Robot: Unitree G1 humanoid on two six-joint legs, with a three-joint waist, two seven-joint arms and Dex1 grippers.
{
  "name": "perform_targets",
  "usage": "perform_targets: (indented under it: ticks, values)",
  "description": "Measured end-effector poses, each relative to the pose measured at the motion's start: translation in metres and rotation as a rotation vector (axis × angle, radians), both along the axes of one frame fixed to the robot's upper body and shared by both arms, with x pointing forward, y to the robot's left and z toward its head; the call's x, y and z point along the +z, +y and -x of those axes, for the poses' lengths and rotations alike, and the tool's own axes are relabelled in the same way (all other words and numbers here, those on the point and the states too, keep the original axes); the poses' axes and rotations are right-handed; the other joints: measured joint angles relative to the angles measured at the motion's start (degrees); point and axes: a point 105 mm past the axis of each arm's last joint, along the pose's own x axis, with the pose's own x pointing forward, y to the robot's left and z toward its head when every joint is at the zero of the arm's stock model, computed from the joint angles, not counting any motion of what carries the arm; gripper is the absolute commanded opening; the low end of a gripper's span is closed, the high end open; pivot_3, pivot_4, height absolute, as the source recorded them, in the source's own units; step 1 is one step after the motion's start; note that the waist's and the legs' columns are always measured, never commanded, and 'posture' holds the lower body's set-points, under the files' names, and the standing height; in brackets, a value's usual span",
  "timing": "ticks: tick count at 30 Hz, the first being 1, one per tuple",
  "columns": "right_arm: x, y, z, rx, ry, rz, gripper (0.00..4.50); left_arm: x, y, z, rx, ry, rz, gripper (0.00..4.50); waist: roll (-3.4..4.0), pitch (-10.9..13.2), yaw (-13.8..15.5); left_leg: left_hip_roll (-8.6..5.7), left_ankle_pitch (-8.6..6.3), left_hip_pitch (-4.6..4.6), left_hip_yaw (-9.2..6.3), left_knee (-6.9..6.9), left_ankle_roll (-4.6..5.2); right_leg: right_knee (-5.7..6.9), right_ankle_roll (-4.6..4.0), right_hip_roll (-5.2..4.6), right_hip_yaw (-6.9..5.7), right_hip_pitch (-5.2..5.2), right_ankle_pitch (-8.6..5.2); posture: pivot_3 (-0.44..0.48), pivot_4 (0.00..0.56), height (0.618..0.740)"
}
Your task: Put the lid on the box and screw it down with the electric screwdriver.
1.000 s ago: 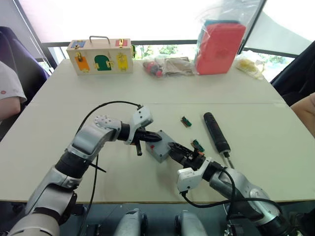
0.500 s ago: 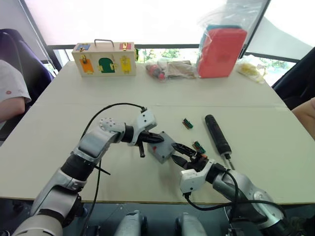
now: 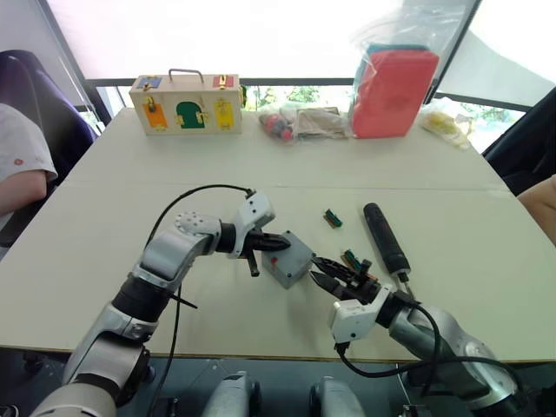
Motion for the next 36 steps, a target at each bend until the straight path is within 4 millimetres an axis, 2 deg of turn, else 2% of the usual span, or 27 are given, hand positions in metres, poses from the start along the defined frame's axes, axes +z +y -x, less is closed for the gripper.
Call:
perform_targets:
  ticks: [1, 9, 14, 18, 21, 23, 25, 29, 36]
  values:
    - [0.001, 0.001, 0.0, -0.003, 0.004, -0.013, 0.05, 0.001, 0.001, 0.0, 0.008, 0.007, 0.009, 0.0, 0.0, 0.0, -0.01, 0.0, 0.0, -0.01, 0.0, 0.0, 0.0, 0.0, 0.0, 0.0, 0.0, -0.01, 0.0, 0.0, 0.15, 0.74]
    - [0.003, -0.001, -0.003, -0.046, 0.089, -0.141, 0.05, 0.007, 0.009, -0.002, 0.046, 0.049, 0.049, 0.0, 0.03, 0.14, -0.01, 0.01, 0.0, -0.13, 0.0, -0.01, 0.0, -0.01, 0.0, -0.05, 0.0, -0.16, 0.0, 0.0, 0.15, 0.74]
    - [0.002, -0.004, -0.004, -0.143, 0.266, -0.35, 0.05, 0.028, 0.013, -0.001, 0.056, 0.035, 0.14, 0.0, 0.06, 0.35, -0.02, 0.05, -0.01, -0.17, -0.02, -0.02, -0.01, -0.01, 0.0, -0.12, 0.01, -0.21, 0.01, 0.0, 0.15, 0.74]
    - [0.003, -0.003, 0.001, -0.171, 0.457, -0.54, 0.05, 0.036, 0.012, 0.003, 0.043, 0.061, 0.192, 0.0, 0.08, 0.38, -0.01, 0.05, -0.02, -0.17, -0.02, -0.04, -0.02, -0.01, 0.0, -0.19, 0.0, -0.23, 0.01, 0.0, 0.15, 0.74]
    - [0.002, -0.005, 0.007, -0.191, 0.615, -0.654, 0.05, 0.045, 0.019, 0.001, 0.056, 0.044, 0.2, 0.0, 0.1, 0.41, -0.06, 0.05, -0.03, -0.18, -0.02, -0.07, -0.03, -0.01, 0.0, -0.24, -0.01, -0.27, 0.01, 0.0, 0.15, 0.74]
    - [0.002, -0.004, 0.013, -0.189, 0.704, -0.705, 0.05, 0.051, 0.031, -0.006, 0.097, 0.022, 0.189, 0.0, 0.12, 0.42, -0.06, 0.05, -0.04, -0.18, -0.02, -0.12, -0.04, -0.02, -0.01, -0.25, -0.02, -0.3, 0.01, 0.0, 0.15, 0.74]
    - [0.0, -0.001, 0.018, -0.179, 0.788, -0.738, 0.05, 0.048, 0.047, -0.016, 0.153, 0.015, 0.154, 0.0, 0.13, 0.43, -0.06, 0.05, -0.05, -0.18, -0.02, -0.14, -0.05, -0.02, -0.01, -0.26, -0.02, -0.36, 0.01, 0.0, 0.15, 0.74]
    - [-0.004, 0.004, 0.021, -0.183, 0.913, -0.779, 0.05, 0.027, 0.074, -0.028, 0.234, 0.063, 0.092, 0.0, 0.12, 0.46, -0.02, 0.04, -0.07, -0.21, -0.02, -0.27, -0.09, -0.08, -0.03, -0.3, -0.02, -0.61, 0.02, 0.0, 0.15, 0.74]
    - [0.002, 0.01, 0.015, -0.176, 0.962, -0.821, 0.05, 0.018, 0.063, -0.016, 0.124, 0.108, 0.065, 0.0, 0.13, 0.46, -0.08, -0.01, -0.08, -0.6, -0.01, -0.31, -0.11, -0.04, -0.06, -0.4, 0.0, -0.94, 0.04, 0.0, 0.15, 0.74]
